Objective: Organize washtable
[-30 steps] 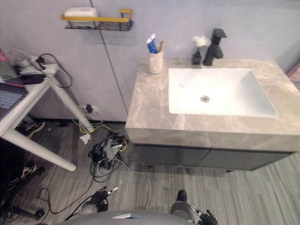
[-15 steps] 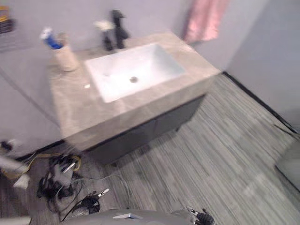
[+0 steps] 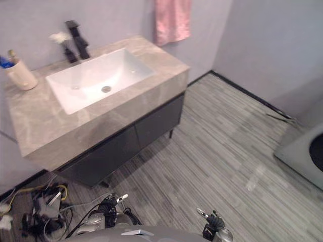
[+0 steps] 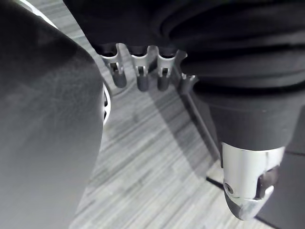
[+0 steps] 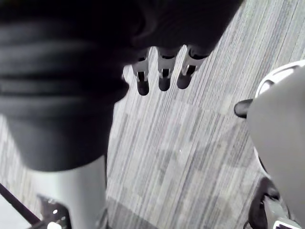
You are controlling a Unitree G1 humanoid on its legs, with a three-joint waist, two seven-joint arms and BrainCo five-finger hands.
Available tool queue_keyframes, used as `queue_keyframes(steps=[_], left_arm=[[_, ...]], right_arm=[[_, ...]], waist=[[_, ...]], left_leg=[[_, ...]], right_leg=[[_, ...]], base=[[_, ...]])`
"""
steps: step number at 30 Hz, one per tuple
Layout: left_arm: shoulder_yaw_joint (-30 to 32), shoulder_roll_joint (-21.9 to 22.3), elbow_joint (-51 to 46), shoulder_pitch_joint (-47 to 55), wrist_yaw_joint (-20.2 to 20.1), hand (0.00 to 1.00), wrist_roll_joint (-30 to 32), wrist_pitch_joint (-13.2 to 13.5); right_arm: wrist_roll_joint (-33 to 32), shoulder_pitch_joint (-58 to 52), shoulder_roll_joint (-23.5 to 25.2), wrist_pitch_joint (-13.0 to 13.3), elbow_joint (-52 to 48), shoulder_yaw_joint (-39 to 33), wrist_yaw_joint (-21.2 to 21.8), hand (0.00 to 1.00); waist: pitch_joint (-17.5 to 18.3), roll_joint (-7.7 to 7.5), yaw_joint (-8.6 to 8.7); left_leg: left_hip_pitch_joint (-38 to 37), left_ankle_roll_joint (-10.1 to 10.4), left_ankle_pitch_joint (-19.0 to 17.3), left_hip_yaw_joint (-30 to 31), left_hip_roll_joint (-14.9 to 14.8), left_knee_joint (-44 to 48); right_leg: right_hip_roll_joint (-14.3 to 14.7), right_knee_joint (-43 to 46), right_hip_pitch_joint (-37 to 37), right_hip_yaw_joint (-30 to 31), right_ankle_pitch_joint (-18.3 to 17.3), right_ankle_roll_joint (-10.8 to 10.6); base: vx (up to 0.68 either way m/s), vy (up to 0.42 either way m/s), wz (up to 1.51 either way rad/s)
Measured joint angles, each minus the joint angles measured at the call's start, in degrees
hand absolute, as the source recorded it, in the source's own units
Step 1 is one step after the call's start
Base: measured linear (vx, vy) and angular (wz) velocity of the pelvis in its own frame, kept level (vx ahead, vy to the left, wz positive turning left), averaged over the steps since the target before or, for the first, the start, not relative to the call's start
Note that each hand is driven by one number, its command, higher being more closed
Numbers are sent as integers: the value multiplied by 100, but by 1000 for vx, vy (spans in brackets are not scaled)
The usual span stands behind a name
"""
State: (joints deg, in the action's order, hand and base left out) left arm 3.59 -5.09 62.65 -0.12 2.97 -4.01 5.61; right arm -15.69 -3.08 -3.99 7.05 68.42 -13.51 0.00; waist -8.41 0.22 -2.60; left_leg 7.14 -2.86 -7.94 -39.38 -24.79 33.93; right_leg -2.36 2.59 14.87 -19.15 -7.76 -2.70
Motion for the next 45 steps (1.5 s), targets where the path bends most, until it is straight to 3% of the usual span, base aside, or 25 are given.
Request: queue_keyframes(steps=[1,2,3,4,5,7,10,13,17,20,21,22,23,24,25,26,28,29,34,37,39,40,42,44,45], left_arm=[[-10,66,32,-10,-4,0,48,18],[-9,124,31,-7,-5,0,46,19],[-5,195,35,11,-2,0,45,36],[12,214,41,22,-1,0,28,47],[162,171,82,-3,-1,0,-27,76],[354,196,82,21,1,0,-38,111],[570,93,294,81,-37,0,-99,45],[497,79,321,127,-60,0,17,24],[199,46,467,-7,-51,0,60,9],[-167,54,489,-171,-11,0,234,-27],[-179,80,473,-256,12,0,276,9],[-184,41,471,-321,28,0,277,68],[-189,93,463,-329,36,0,277,135],[-275,171,459,-362,29,0,276,174],[-398,110,450,-391,45,0,276,150],[-419,133,453,-408,33,0,270,104],[-417,123,475,-370,18,0,269,70],[-415,98,490,-374,-1,0,268,58],[-240,284,475,-322,-101,0,271,73],[-72,269,470,-323,-130,0,271,72],[87,251,461,-238,-126,0,263,65],[108,245,408,-178,-122,0,238,71],[103,255,394,-137,-121,0,138,74],[112,224,342,-128,-116,0,7,80],[118,210,233,-115,-115,0,-21,89]], right_arm=[[-76,-43,-106,16,-120,5,1,0],[-89,-32,-166,16,-112,11,2,0],[-111,-3,-229,19,-103,16,6,0],[-108,10,-243,25,-107,24,7,0],[-93,45,-237,33,-108,192,10,0],[-37,63,-282,22,-91,284,27,0],[235,28,-276,9,-92,204,115,0],[280,-64,-323,-9,-94,172,128,0],[272,-105,-388,-23,-93,131,125,0],[135,-192,-335,-10,-106,-44,121,0],[65,-222,-299,-7,-174,-51,113,0],[21,-234,-254,-6,-319,-33,111,0],[-58,-203,-279,18,-326,-43,108,0],[-120,-148,-322,27,-342,-77,95,0],[-123,-130,-255,12,-317,-117,52,0],[-124,-176,-208,-7,-302,-278,34,0],[-121,-236,-195,-10,-300,-303,-8,0],[-109,-311,-177,-16,-279,-408,-9,0],[-101,-490,-148,-84,-42,-966,-1,0],[-106,-502,-69,-104,-38,-1072,-2,0],[-123,-519,2,-93,-32,-1077,-2,0],[-125,-519,-11,-83,-32,-1035,-1,0],[-127,-496,-137,-74,-32,-944,-9,0],[-130,-445,-171,-25,-33,-913,-14,0],[-142,-423,-174,-14,-29,-928,-24,0]], waist=[[-51,81,34],[-91,156,36],[-140,259,8],[-153,298,-22],[-179,248,-123],[-192,240,-197],[-5,233,-7],[263,97,214],[227,115,375],[177,158,589],[67,132,587],[-42,9,564],[-12,135,524],[-89,327,548],[-116,106,576],[-112,88,607],[-118,107,612],[-142,164,701],[-107,302,695],[-98,200,709],[-88,78,684],[-103,138,677],[-143,241,666],[-163,227,661],[-178,200,647]], left_leg=[[235,591,-369,1702,669,-331],[211,687,-428,2332,992,-553],[83,721,-438,3394,1594,-1114],[-33,721,-421,3938,1843,-1382],[-458,863,-643,4802,2377,-1559],[-610,703,-682,5035,2490,-1499],[-828,554,-780,4244,2210,-1417],[-863,470,-629,3511,2218,-1979],[-1057,471,-506,2569,2218,-2411],[-1309,476,-503,1816,2116,-2182],[-1209,462,-496,1456,1981,-1513],[-999,434,-707,1283,1930,-1230],[-1124,278,-706,1324,2038,-2211],[-1230,325,-114,1112,1913,-2883],[-1433,346,-80,570,2164,-2954],[-1497,341,-119,70,2174,-3003],[-1550,411,-155,-336,2111,-3016],[-1636,541,-147,-613,1956,-3017],[-1991,891,68,-1190,1695,-3051],[-1925,912,47,-1210,1438,-2488],[-1582,715,-136,-1181,745,-821],[-1356,567,-195,-1115,131,390],[-978,267,-231,-584,-394,1582],[-470,299,-368,333,-132,2045],[-102,478,-513,1047,317,1931]], right_leg=[[-119,47,-95,448,-111,58],[-140,135,-196,626,-114,64],[-148,317,-406,1019,-132,78],[-126,415,-502,1247,-152,78],[-80,649,-751,1928,-195,81],[10,808,-797,2383,-193,72],[233,960,-1039,3187,-218,30],[234,1111,-1669,3818,-199,-59],[414,1316,-2182,4338,-90,-173],[702,1610,-2306,4538,108,-182],[814,1838,-2401,4465,348,-159],[756,1901,-2504,4293,520,-159],[788,1713,-2601,3907,726,-86],[642,1780,-2668,2865,549,217],[-94,2146,-2782,1335,18,437],[-586,2211,-2757,-89,-237,608],[-691,1848,-2645,-469,-86,421],[-417,1471,-2469,-384,101,407],[180,717,-2038,119,326,534],[256,570,-1921,184,338,558],[321,480,-1706,297,317,590],[446,466,-1540,310,214,744],[605,595,-1372,392,62,935],[517,888,-1343,541,-227,1007],[396,1030,-1318,627,-360,1003]], base=[[-46,-62,-130],[-135,118,-157],[-149,116,-133],[-105,160,-209],[-12,123,-187],[32,96,-172],[35,67,-143],[106,73,-128],[145,56,-134],[120,39,-153],[-180,-42,-178],[-360,-149,-229],[-468,-240,-214],[-261,-251,-235],[-152,-272,-246],[-52,-232,-213],[-66,-218,-160],[-39,-230,-111],[-37,-307,-71],[-31,-259,-17],[17,-201,-11],[-10,-166,-15],[-54,-98,-26],[-128,-51,-22],[-58,19,-18]])
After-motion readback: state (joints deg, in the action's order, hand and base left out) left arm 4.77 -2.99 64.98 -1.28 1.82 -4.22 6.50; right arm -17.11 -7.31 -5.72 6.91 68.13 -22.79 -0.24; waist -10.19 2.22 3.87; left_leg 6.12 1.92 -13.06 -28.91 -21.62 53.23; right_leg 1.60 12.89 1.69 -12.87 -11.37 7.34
